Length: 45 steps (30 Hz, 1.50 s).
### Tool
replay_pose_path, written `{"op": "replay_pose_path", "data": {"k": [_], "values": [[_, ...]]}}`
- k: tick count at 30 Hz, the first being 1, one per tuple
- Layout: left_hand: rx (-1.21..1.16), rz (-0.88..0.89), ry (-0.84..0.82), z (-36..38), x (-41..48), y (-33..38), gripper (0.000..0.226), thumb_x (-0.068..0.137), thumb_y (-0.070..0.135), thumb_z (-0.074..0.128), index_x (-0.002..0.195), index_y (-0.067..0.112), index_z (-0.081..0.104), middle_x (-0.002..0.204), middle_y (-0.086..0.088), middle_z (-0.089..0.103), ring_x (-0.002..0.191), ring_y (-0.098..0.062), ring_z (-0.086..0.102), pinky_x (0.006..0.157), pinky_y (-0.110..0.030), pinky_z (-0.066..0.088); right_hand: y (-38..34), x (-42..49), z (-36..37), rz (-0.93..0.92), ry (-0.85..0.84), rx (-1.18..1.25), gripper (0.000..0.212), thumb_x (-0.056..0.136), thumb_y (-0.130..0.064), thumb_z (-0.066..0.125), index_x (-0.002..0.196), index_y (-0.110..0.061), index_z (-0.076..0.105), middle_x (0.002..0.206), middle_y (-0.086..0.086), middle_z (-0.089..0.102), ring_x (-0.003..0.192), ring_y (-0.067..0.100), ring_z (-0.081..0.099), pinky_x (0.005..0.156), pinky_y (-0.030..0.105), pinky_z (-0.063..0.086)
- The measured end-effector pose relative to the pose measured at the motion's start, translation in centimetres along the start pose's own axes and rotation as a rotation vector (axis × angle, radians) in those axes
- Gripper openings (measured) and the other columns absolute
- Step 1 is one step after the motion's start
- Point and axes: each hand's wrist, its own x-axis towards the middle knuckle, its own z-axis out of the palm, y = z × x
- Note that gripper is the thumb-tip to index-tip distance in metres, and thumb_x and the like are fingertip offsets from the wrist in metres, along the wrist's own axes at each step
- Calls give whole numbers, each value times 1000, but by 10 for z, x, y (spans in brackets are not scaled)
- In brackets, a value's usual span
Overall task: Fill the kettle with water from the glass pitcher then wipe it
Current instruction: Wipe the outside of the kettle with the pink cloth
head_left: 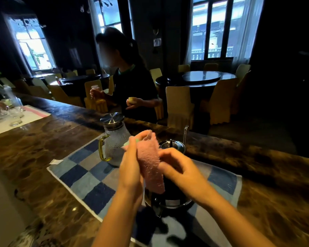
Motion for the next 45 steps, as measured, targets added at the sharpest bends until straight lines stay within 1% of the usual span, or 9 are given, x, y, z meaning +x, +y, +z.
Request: {"op": "replay_pose_path", "data": {"k": [6, 11, 16, 19, 23, 31, 37, 42, 45], "values": [[247, -148, -274, 55, 29, -6, 25, 95, 32, 40, 108, 21, 57, 110, 0, 61, 98, -10, 60, 85, -24, 48, 5, 0, -10, 123, 281, 389, 36, 70, -20, 80, 104, -22, 67, 91, -5, 76, 85, 12, 72, 69, 21, 56], [1007, 331, -226, 28, 44, -31, 75, 75, 52, 62, 137, 22, 33, 138, 7, 40, 127, -8, 37, 104, -26, 35, 36, -9, -66, 197, 729, 524, 23, 81, -17, 67, 105, -17, 69, 88, 4, 75, 77, 15, 72, 57, 22, 56], [1287, 294, -252, 13, 52, -58, 81, 58, 56, 73, 123, 19, 38, 122, 2, 48, 111, -13, 46, 87, -20, 37, 75, -3, -49, 283, 439, 232, 34, 98, -23, 47, 115, 4, 58, 91, 15, 64, 78, 24, 61, 66, 21, 47], [1261, 349, -236, 12, 55, -62, 77, 54, 61, 66, 117, 24, 40, 111, 12, 44, 100, -3, 39, 79, -14, 30, 85, 19, -35, 293, 259, 285, 36, 87, -56, 36, 115, -39, 53, 110, -19, 62, 85, -11, 62, 69, 2, 44], [1270, 329, -252, 13, 55, -61, 76, 54, 65, 62, 116, 26, 41, 113, 11, 45, 103, -5, 40, 81, -20, 36, 107, 47, -44, 435, 154, 252, 36, 94, -54, 35, 102, -43, 68, 98, -18, 71, 83, 0, 64, 71, 12, 46], [1284, 314, -259, 11, 53, -61, 78, 56, 67, 59, 120, 29, 36, 120, 13, 42, 105, -1, 33, 81, -22, 33, 132, 18, -33, 520, 515, 71, 40, 69, -68, 37, 74, -46, 71, 73, -18, 70, 83, 6, 66, 66, 25, 48], [1327, 299, -263, 11, 52, -61, 85, 61, 64, 62, 131, 25, 32, 130, 10, 40, 120, -12, 37, 85, -24, 35, 130, 40, -62, 705, 482, 788, 83, 102, -42, 17, 56, -5, 76, 62, 14, 72, 55, 21, 71, 54, 27, 57], [1340, 288, -253, 11, 51, -60, 88, 63, 64, 63, 134, 26, 28, 135, 11, 36, 126, -12, 34, 87, -25, 37, 143, 85, -65, 874, 638, 1064, 59, 102, -45, 23, 92, 0, 59, 66, 14, 64, 53, 28, 66, 50, 30, 54], [1349, 278, -247, 10, 50, -61, 89, 63, 66, 62, 134, 28, 25, 135, 12, 34, 126, -11, 33, 87, -26, 38, 144, 107, -63, 904, 557, 886, 67, 101, -46, 15, 122, 2, 55, 89, 12, 63, 81, 31, 63, 87, 32, 49]]}}
